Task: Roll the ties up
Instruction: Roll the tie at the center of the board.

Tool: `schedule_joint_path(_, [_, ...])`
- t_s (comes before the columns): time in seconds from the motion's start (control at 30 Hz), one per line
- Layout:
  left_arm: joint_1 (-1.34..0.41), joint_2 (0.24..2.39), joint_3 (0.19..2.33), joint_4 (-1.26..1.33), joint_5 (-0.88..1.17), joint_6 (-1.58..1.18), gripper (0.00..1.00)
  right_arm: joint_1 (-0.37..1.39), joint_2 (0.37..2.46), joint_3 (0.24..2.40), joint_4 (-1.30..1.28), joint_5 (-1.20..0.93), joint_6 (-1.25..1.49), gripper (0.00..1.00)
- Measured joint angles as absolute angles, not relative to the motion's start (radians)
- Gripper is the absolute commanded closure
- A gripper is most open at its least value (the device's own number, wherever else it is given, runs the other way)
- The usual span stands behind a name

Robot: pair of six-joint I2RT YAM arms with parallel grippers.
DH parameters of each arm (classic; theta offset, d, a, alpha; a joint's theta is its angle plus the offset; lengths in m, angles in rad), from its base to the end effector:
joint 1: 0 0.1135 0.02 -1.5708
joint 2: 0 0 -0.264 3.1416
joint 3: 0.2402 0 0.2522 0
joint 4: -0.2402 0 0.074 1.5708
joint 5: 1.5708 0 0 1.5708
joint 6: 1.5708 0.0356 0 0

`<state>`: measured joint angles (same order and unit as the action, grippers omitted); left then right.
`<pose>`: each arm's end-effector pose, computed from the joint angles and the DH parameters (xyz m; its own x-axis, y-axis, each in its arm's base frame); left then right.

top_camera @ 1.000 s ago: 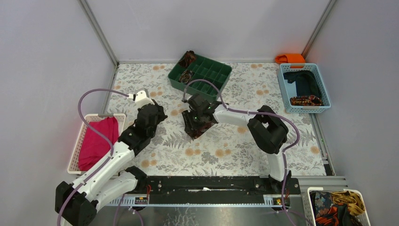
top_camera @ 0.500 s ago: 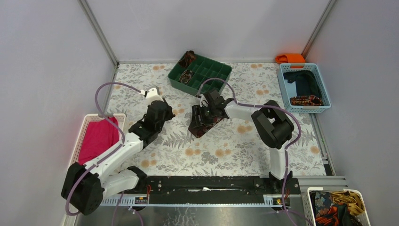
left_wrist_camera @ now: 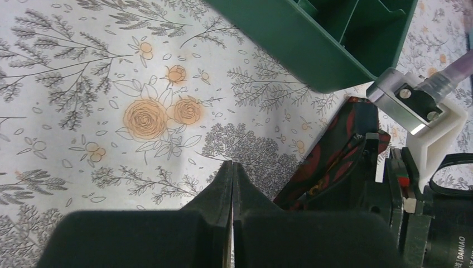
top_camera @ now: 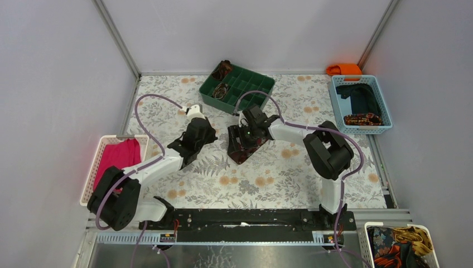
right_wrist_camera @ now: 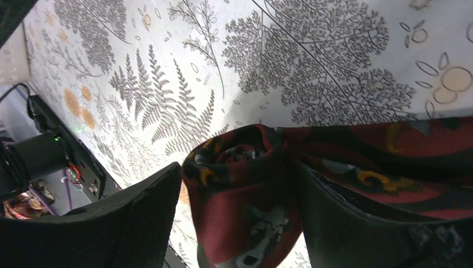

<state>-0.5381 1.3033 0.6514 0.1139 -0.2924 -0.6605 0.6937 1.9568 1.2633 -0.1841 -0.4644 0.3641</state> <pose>0.2407 -0.1317 0.2118 -0.5181 -0.3749 -0.7688 -0.0502 0.9106 -0.4102 0.3079 0.2768 0.1662 -0.8346 -0.2799 -0.4744 -0.5292 0.6465 0.5495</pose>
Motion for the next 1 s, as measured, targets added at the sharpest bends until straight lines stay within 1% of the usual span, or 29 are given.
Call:
schedule_joint_path(0.3, [-0.543, 1.356, 0.651, 0.174, -0.260, -0.662, 1.00, 0.693, 1.941, 1.266, -0.254, -0.376, 0.319, 0.20])
schedule_joint_path(0.5, [-0.546, 1.399, 0.651, 0.194, -0.242, -0.663, 1.00, 0.693, 1.941, 1.288, -0.302, -0.276, 0.284, 0.19])
schedule_joint_path(0.7, [-0.553, 1.455, 0.653, 0.220, -0.224, -0.662, 1.00, 0.693, 1.924, 1.288, -0.311, -0.274, 0.259, 0.17])
schedule_joint_path(1.0, [-0.563, 1.546, 0.682, 0.247, -0.197, -0.662, 1.00, 0.693, 1.845, 1.285, -0.321, -0.279, 0.242, 0.16])
